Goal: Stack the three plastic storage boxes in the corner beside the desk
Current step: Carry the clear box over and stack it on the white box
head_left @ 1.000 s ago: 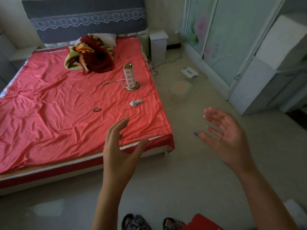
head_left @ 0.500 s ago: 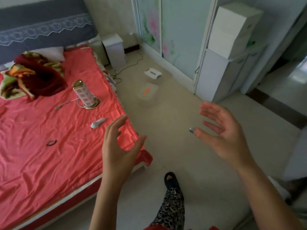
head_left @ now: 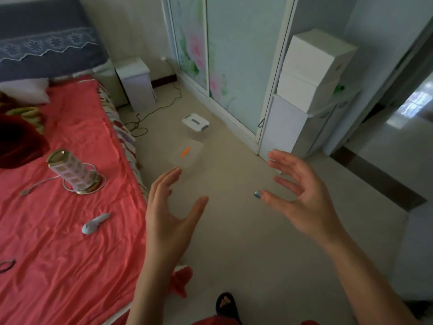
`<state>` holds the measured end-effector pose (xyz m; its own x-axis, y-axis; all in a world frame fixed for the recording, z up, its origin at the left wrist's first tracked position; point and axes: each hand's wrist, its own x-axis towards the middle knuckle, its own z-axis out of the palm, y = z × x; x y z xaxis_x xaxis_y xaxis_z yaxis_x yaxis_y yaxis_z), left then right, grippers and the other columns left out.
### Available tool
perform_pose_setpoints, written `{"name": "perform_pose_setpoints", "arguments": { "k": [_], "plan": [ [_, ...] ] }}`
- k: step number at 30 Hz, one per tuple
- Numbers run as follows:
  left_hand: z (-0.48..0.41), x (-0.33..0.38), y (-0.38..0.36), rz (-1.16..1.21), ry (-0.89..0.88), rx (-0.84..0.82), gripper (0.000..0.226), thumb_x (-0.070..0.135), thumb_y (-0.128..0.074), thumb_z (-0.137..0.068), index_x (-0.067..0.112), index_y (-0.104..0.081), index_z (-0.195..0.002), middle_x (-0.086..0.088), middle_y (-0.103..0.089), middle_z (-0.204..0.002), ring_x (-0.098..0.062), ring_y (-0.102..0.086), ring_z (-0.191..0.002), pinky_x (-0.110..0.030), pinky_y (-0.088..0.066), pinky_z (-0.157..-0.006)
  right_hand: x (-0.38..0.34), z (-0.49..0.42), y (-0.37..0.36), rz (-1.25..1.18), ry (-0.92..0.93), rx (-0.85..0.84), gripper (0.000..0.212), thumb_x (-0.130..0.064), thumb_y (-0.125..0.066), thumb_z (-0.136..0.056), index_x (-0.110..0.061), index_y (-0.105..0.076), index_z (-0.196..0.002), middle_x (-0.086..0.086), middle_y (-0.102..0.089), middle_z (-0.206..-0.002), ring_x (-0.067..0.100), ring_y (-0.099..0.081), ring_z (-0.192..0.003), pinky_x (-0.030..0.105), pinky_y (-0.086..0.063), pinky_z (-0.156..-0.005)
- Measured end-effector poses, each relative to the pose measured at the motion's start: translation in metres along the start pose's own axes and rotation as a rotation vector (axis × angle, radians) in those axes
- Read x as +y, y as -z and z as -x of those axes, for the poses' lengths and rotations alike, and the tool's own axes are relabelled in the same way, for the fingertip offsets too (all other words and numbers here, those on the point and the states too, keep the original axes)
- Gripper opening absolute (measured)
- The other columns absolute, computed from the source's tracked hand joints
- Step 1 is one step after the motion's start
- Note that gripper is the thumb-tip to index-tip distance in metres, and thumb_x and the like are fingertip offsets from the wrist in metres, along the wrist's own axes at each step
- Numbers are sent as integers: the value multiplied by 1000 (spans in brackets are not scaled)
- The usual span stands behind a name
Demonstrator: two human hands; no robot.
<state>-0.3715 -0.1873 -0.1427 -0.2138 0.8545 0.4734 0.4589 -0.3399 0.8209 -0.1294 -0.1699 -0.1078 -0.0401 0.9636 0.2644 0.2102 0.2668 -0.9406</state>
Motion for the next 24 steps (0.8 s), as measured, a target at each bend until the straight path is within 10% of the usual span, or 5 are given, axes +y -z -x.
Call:
{"name": "perform_pose_setpoints", "arguments": {
  "k": [24],
  "plan": [
    [-223, -78, -141, -203, 190, 161, 64, 21, -84, -78, 15, -55, -135, 0, -58, -135, -12, -54, -129, -30, -46, -104, 123, -330, 43, -89, 33, -161, 73, -38, -81, -67, -26, -52, -134, -14, -59, -133, 6, -55, -126, 28, -49, -100]
  ]
}}
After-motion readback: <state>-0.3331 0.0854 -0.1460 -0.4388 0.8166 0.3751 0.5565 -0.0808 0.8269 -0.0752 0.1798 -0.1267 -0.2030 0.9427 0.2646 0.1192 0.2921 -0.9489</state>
